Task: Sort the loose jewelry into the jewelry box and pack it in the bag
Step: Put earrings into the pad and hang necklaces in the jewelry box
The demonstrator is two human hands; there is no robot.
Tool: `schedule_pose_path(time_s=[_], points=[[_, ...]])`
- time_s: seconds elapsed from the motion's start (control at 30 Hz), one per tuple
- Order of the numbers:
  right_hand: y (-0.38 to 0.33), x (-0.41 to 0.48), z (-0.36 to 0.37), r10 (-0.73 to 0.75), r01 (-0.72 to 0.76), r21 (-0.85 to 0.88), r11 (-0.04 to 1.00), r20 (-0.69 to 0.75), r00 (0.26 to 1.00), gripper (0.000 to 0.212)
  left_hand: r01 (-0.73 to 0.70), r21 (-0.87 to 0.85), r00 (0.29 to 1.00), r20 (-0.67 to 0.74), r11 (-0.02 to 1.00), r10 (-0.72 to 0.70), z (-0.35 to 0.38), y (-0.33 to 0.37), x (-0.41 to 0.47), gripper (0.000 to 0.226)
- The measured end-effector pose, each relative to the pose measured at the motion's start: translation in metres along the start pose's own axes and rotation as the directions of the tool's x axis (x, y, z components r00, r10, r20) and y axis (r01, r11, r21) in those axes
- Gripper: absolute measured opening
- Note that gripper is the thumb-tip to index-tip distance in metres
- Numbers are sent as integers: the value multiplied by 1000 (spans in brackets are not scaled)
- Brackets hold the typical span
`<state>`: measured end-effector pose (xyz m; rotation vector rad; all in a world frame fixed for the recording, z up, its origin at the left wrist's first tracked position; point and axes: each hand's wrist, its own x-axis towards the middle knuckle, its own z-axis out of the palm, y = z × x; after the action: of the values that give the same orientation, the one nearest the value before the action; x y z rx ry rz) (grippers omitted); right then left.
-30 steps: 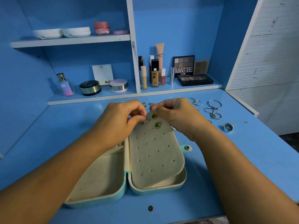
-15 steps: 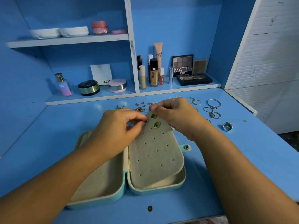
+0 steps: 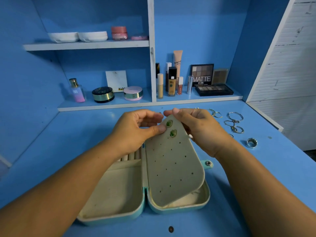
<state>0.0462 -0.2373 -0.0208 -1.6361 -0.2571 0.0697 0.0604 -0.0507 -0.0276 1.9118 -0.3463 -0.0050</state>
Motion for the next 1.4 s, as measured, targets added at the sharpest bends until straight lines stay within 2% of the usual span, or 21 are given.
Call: schedule_pose_path(time_s=[0.07, 0.2, 0.3, 0.37, 0.43, 0.53, 0.6, 0.7, 0.77, 0.93, 1.1, 1.2, 1.4], points=[[0, 0, 1, -37, 37, 2, 999, 4, 999, 27, 28, -66, 998, 52, 997, -25, -2, -3, 0, 49], [4, 2, 3, -104, 103, 33, 994, 19, 994, 36, 22, -160, 999, 48, 987, -14, -7, -8, -1, 35], [3, 4, 1, -129, 129, 53, 990, -3, 992, 24, -11, -189, 999, 36, 982, 19, -12, -12, -3, 33], [4, 6, -3, -141, 134, -62, 989, -124, 982, 18, -21, -239, 999, 31, 971, 29, -15, -14, -4, 31], [10, 11, -12, -154, 82, -248, 965, -286, 946, 14, -20, -278, 999, 23, 960, 28, -18, -16, -4, 29], [19, 17, -28, -188, -65, -550, 833, -391, 901, 15, -17, -282, 999, 31, 959, 27, -21, -18, -4, 28], [24, 21, -37, -183, -127, -678, 724, -367, 912, 18, -18, -294, 999, 37, 956, 30, -22, -19, -4, 29], [32, 26, -49, -159, -135, -821, 555, -264, 951, 20, -17, -315, 999, 35, 949, 29, -23, -22, -3, 31], [32, 26, -53, -114, -138, -852, 505, -225, 968, 19, -17, -313, 998, 47, 950, 33, -25, -24, -3, 31], [23, 21, -53, -66, -61, -864, 499, -108, 992, 11, -18, -329, 997, 60, 944, 40, -28, -26, -1, 31], [29, 24, -42, -81, 39, -906, 422, 6, 997, 12, -10, -356, 997, 70, 934, 37, -28, -28, 0, 31], [29, 25, -38, -78, 55, -919, 390, 27, 997, 14, -4, -369, 998, 60, 930, 28, -30, -30, 1, 29], [32, 29, -36, -80, 47, -916, 399, 16, 997, 14, 25, -393, 997, 83, 919, 8, -33, -33, 3, 27]])
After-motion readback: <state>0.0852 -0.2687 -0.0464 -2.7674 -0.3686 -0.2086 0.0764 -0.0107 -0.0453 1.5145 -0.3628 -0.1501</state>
